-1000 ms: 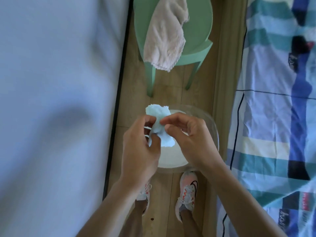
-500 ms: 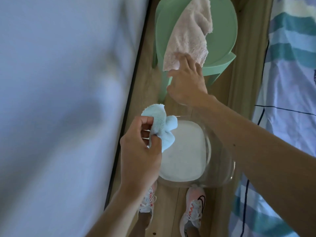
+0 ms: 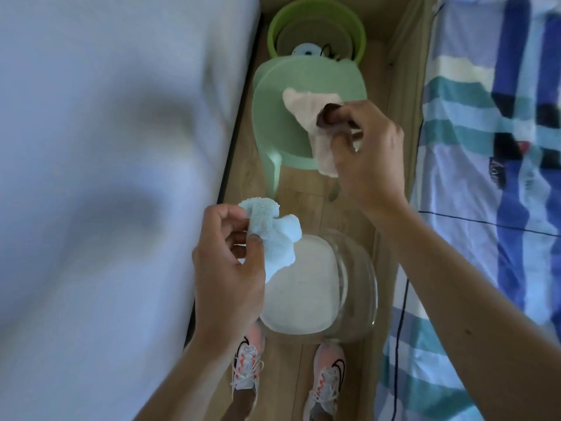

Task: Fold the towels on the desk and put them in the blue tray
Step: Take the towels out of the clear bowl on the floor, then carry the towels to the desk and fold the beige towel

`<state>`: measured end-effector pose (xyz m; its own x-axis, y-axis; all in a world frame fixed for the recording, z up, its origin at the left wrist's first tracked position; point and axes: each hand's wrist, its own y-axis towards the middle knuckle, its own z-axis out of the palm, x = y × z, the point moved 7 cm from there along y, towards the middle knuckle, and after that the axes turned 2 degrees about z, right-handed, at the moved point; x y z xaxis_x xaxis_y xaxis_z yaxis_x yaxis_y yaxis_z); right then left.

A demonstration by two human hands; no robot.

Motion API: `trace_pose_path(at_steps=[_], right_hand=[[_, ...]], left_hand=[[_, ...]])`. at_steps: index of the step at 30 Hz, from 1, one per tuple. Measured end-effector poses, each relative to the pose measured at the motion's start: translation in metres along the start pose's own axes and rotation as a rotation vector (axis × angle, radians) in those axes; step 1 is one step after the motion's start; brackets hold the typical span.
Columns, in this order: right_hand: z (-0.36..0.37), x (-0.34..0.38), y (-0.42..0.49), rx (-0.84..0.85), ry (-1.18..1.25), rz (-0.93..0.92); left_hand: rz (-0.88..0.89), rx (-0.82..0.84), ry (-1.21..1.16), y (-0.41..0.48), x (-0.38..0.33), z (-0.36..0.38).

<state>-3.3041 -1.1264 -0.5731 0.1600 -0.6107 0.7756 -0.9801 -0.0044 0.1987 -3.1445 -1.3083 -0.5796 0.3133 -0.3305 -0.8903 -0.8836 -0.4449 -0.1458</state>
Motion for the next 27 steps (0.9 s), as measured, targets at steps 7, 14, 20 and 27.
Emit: trace_pose_path(at_steps=[7,14,20,27], right_hand=[[-0.127,0.077,-0.037,0.037,0.204,0.175],[-0.239,0.167,-0.095,0.081,0.448,0.271],[-0.336,0.220,-0.138,-0.005,0.769,0.313],[-0.417,0.253,-0.191,-0.155,0.776,0.329]], left_hand=[[0.178,0.008,0.082,-0.029,-0.123,-0.011],[0.239,0.166,-0.085,-0.113,-0.267,-0.022],[0.294,0.368,-0.056,-0.179,-0.349,-0.027],[0.487,0.503,-0.050,-0.228,-0.414,-0.023]])
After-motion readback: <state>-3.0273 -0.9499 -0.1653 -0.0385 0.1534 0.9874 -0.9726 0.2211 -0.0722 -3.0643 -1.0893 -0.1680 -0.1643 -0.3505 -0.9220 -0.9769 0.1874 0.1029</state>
